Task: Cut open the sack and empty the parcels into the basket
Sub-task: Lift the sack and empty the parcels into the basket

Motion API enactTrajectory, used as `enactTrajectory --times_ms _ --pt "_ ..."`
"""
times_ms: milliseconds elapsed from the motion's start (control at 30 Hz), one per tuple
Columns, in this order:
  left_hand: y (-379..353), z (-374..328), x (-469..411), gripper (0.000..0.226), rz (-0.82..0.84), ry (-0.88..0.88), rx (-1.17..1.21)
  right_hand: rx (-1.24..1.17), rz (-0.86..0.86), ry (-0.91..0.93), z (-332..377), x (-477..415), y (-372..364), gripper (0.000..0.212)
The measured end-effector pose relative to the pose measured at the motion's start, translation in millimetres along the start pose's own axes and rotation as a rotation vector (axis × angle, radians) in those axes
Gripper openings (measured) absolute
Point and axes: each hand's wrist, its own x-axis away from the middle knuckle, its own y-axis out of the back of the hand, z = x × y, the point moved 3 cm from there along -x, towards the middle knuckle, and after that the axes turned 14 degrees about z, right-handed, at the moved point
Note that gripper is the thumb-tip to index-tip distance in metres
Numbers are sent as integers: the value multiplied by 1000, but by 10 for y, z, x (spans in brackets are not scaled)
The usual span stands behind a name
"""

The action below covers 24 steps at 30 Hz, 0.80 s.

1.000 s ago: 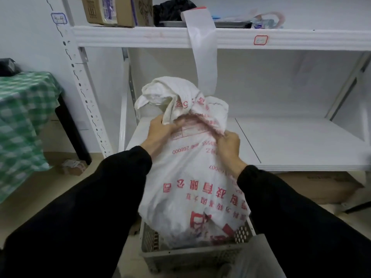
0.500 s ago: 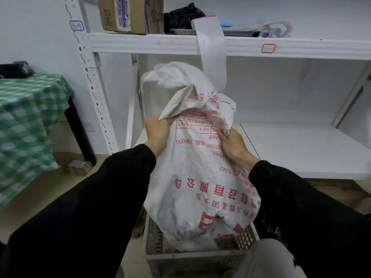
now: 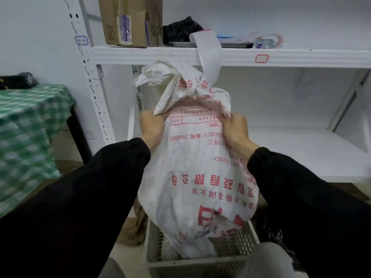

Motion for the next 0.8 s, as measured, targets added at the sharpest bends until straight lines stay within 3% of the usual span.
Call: enactTrajectory --times_ms 33,133,267,400,500,567,667,800 --pt "1 -40 -29 16 -14 -11 39 26 -48 35 78 -12 46 29" --pt "-60 -217 -47 17 24 -34 14 193 32 82 253 -61 11 30" --pt "-17 -381 -140 11 -78 -48 38 87 -119 77 445 -136 169 31" --pt "-68 -417 -127 7 9 -89 -19 234 51 79 458 -76 99 32" --pt "14 -351 -116 9 -45 -71 -1 145 -72 57 429 -136 217 32" --pt "-2 -349 -139 11 -4 -69 -65 191 -21 70 491 -122 234 26" --pt "19 -448 -162 16 -89 -61 18 129 -55 109 593 -107 243 25" --pt "-149 -417 -149 22 102 -75 38 121 47 97 608 -117 87 26"
